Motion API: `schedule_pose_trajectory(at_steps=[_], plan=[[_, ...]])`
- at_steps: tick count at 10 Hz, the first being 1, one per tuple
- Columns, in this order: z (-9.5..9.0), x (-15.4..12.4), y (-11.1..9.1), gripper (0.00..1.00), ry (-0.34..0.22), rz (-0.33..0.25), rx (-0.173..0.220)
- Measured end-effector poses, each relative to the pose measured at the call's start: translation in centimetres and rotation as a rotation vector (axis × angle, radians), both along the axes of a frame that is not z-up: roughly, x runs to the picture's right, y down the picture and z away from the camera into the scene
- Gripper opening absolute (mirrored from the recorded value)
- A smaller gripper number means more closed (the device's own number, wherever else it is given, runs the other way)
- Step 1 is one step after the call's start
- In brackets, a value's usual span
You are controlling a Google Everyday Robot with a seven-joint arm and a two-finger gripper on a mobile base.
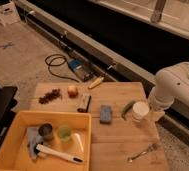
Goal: Place banana in paper cup
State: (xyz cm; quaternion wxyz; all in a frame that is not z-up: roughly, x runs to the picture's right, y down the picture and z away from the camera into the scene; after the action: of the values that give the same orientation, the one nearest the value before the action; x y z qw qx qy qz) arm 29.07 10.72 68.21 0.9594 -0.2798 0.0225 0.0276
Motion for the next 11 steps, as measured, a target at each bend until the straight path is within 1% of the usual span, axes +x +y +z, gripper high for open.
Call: schedule_pose_trajectory(at_steps=[9,11], plan=[[0.00,0.00,0.00,0.65,0.000,0.000,0.000],[-0.04,-0.01,-0.07,0.65,0.003,-0.011,0.004]])
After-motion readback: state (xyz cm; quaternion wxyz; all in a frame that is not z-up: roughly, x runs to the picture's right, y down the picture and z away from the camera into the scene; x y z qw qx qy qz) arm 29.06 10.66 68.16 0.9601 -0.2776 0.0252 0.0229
